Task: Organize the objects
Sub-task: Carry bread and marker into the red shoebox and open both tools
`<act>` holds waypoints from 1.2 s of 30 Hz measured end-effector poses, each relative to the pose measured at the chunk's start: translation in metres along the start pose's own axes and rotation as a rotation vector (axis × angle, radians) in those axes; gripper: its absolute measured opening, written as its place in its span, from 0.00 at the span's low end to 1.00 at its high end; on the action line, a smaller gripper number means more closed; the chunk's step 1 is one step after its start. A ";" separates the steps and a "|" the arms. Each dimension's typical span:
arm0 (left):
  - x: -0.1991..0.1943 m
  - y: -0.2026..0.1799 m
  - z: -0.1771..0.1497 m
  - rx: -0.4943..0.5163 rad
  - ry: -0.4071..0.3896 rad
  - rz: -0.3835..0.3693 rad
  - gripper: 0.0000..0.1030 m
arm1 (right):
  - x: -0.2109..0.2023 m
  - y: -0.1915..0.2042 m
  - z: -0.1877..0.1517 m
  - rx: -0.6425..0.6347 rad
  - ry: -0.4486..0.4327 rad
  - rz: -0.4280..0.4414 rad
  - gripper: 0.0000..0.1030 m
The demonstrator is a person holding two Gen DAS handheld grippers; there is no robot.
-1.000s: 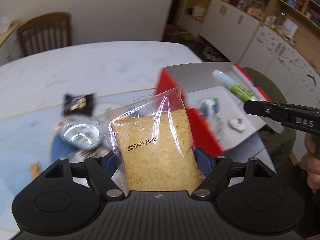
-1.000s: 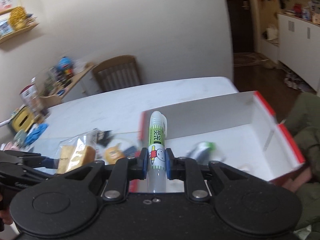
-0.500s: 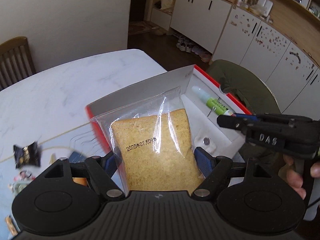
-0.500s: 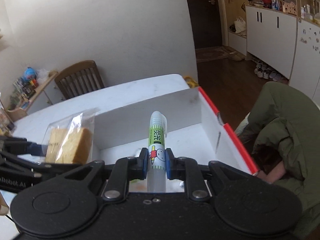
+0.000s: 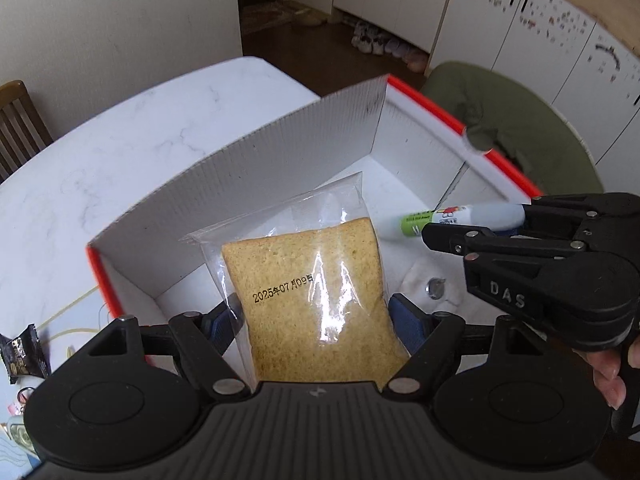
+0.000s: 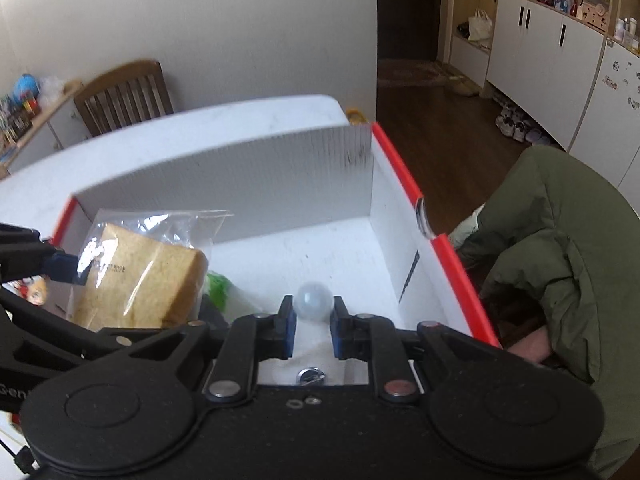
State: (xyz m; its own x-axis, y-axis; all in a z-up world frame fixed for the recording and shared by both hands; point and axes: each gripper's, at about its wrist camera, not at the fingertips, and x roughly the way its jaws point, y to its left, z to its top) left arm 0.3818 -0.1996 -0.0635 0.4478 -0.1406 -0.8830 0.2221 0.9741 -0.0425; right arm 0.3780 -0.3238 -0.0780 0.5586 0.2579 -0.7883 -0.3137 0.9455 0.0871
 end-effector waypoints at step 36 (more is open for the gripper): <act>0.022 0.013 -0.012 -0.048 0.015 -0.097 0.86 | -0.032 -0.020 -0.009 -0.029 0.017 0.122 0.40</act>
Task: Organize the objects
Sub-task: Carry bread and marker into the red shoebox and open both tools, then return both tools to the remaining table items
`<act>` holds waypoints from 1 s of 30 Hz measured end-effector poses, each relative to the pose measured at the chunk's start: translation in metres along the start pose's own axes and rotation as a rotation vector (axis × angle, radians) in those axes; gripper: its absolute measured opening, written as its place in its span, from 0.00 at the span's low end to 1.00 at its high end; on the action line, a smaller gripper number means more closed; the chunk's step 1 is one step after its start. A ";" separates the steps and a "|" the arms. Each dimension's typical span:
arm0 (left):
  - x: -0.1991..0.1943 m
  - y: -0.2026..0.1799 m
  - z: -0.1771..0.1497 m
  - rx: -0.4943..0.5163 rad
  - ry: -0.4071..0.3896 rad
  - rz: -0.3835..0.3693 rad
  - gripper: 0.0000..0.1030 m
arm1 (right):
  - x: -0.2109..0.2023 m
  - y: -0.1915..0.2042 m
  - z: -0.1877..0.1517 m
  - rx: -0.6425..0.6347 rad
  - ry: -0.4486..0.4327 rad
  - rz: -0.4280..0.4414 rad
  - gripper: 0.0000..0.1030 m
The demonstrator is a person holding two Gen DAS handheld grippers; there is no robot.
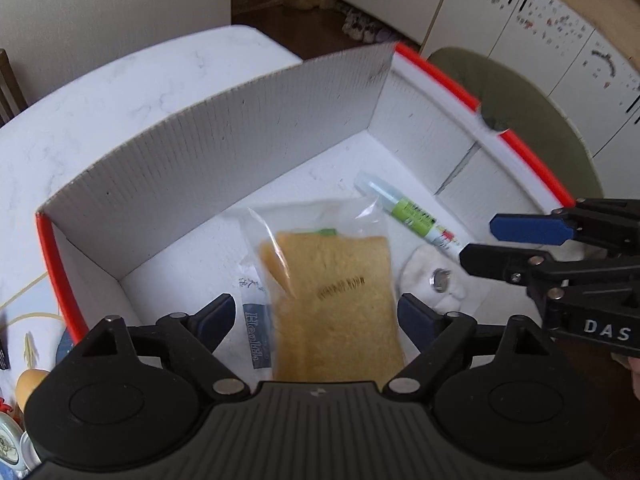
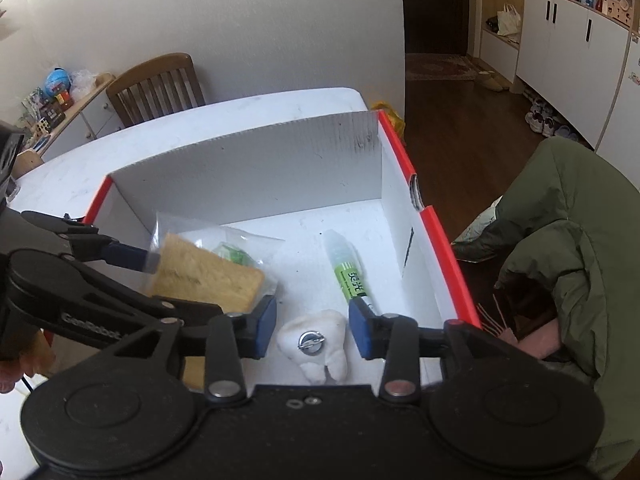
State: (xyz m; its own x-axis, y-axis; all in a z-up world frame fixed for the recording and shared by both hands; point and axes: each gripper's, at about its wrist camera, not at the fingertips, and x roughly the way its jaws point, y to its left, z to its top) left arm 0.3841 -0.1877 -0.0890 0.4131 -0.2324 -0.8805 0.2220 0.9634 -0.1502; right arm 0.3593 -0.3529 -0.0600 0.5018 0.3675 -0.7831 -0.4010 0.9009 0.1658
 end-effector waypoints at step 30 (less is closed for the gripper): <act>-0.167 0.064 -0.110 -0.076 -0.326 0.034 0.91 | -0.077 0.123 -0.019 -0.078 -0.175 0.090 0.93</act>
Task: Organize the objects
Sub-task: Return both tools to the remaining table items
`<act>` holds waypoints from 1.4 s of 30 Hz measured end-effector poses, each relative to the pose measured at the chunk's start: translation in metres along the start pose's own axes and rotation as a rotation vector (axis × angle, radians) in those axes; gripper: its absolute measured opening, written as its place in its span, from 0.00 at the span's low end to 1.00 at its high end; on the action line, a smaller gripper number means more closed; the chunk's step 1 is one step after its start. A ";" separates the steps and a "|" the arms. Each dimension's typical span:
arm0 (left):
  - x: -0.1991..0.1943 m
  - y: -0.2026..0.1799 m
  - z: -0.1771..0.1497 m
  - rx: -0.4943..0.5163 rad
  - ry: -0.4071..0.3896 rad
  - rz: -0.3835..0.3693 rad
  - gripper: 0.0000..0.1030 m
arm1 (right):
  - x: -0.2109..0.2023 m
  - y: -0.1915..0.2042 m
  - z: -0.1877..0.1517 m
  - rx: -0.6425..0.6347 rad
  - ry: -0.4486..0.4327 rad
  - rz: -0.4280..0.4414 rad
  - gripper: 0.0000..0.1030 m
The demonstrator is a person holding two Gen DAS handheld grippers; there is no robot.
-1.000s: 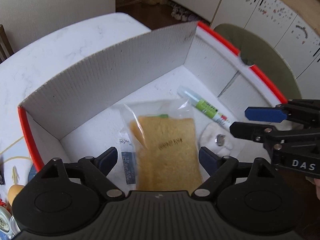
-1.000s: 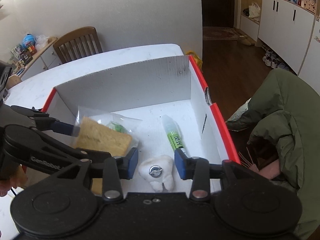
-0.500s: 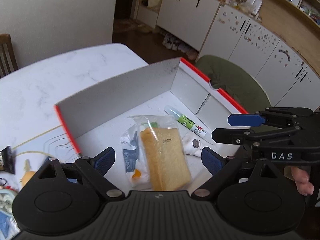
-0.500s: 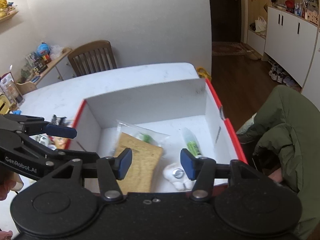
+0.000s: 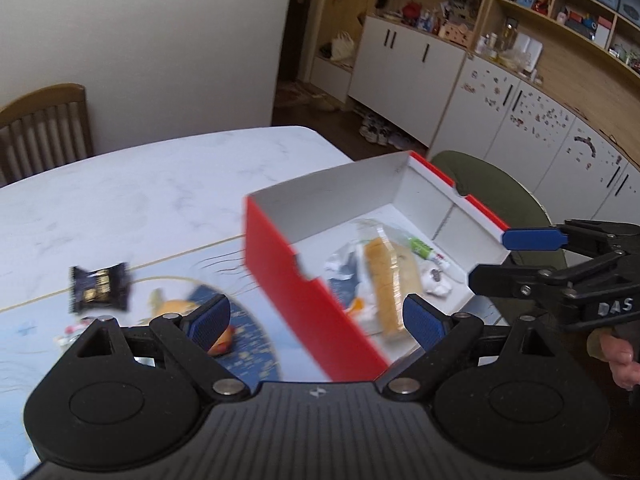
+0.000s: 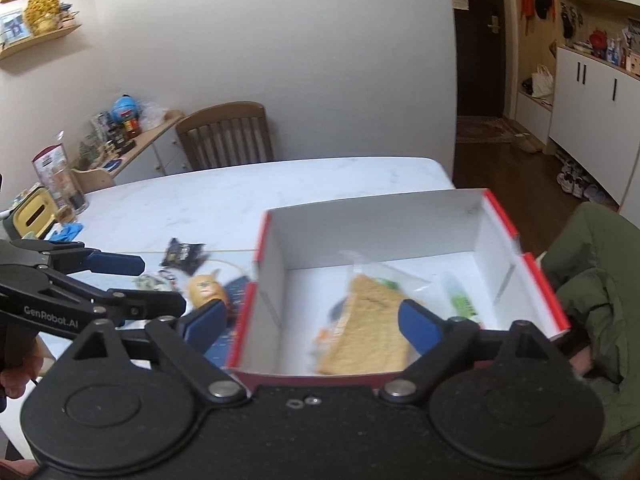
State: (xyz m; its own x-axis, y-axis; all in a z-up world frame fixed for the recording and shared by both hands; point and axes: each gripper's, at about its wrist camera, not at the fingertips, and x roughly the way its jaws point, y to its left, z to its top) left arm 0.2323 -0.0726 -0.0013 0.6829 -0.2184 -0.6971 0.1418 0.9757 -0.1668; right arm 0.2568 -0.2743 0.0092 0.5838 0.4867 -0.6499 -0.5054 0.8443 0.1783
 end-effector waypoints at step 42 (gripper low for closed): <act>-0.041 0.226 -0.133 -0.166 0.059 0.258 1.00 | 0.087 0.182 -0.035 -0.021 0.126 -0.059 0.98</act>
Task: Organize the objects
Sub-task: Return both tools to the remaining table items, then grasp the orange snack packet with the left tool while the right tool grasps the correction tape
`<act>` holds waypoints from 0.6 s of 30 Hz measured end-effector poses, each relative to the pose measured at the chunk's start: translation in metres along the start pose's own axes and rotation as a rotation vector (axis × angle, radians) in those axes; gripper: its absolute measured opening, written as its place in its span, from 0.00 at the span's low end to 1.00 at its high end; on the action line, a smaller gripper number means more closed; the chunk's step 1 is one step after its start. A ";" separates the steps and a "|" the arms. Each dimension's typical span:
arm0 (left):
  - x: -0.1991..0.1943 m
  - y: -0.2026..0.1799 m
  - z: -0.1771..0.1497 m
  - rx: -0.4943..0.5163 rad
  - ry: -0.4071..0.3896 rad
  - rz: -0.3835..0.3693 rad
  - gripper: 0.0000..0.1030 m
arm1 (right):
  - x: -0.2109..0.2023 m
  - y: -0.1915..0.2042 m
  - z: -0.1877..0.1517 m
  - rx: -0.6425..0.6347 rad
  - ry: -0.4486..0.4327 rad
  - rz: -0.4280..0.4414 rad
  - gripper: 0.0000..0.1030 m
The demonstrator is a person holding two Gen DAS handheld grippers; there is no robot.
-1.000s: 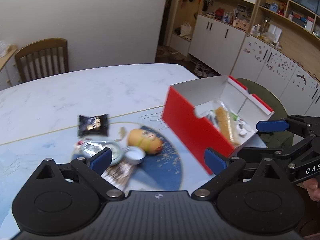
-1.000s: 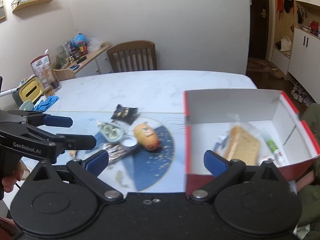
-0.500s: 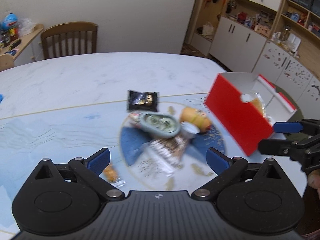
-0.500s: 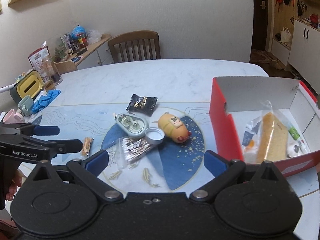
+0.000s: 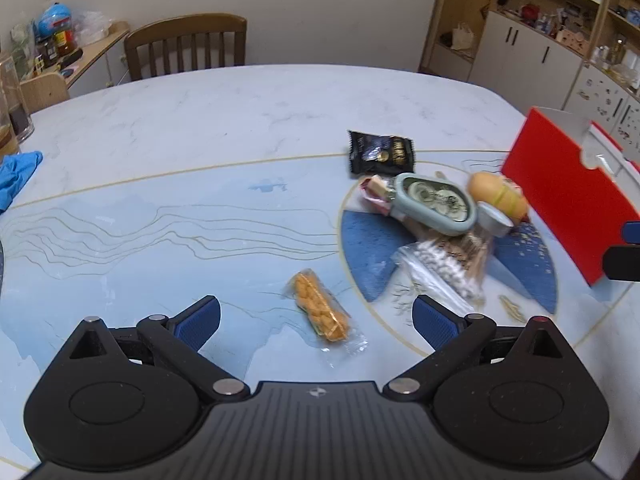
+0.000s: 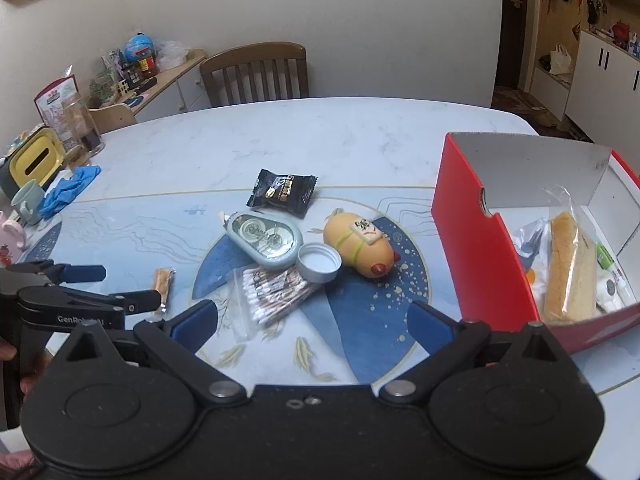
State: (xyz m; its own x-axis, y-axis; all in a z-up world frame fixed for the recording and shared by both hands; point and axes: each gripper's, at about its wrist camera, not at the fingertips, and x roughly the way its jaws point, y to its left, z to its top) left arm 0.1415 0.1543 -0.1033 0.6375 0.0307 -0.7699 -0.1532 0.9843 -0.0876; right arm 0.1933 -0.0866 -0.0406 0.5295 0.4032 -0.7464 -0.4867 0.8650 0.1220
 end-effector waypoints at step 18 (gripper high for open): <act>0.033 -0.005 -0.005 -0.021 0.024 0.053 0.99 | 0.066 0.033 0.041 -0.265 0.037 0.027 0.95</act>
State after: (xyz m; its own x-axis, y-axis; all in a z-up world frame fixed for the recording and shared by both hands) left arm 0.1597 0.1493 -0.1317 0.6097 0.0787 -0.7887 -0.2025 0.9775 -0.0589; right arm 0.2410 -0.0185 -0.0591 0.4903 0.4094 -0.7694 -0.6677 0.7438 -0.0297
